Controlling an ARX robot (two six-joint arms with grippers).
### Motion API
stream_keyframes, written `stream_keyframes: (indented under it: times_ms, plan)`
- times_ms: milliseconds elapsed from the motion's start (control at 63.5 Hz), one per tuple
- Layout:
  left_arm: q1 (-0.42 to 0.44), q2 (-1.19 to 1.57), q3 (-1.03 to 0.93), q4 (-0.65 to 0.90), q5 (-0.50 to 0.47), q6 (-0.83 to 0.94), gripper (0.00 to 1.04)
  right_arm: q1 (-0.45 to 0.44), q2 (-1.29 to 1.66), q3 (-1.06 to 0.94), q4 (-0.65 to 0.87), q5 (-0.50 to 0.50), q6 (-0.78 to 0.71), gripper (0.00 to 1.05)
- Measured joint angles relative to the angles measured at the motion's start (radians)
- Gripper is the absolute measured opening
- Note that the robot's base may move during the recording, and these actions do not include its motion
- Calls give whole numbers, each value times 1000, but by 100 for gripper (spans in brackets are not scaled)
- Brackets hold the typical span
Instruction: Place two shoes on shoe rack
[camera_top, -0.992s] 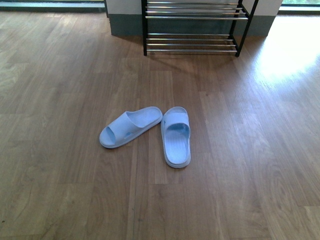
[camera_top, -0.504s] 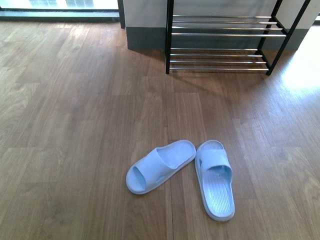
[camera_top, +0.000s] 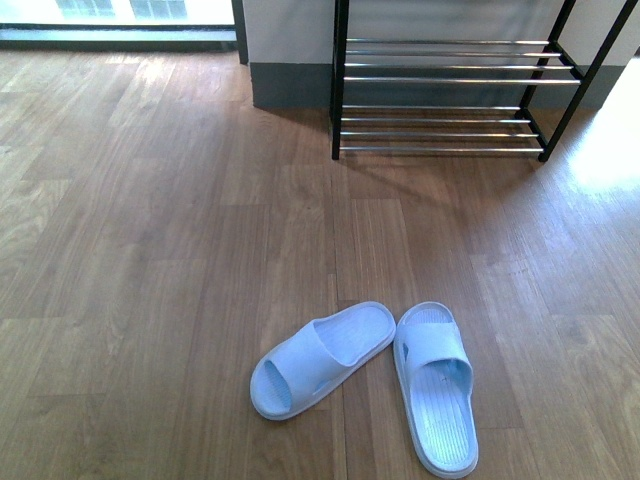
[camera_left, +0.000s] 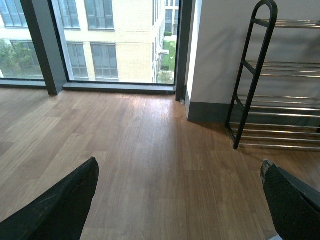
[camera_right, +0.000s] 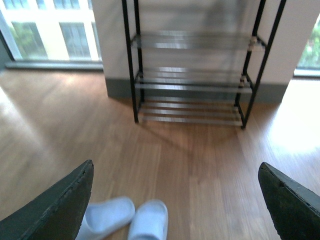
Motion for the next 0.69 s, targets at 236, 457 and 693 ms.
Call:
stream_keyframes:
  times_ms: [236,457,693]
  plan:
    - [0,0,0,0,0,0,95,6,782,29,466,-119,-94,95]
    - [0,0,0,0,0,0,95,11,1638,218,941,-122,-150,95]
    - [0,0,0,0,0,0,95,-5,2277,468,1123,-85,-182,95]
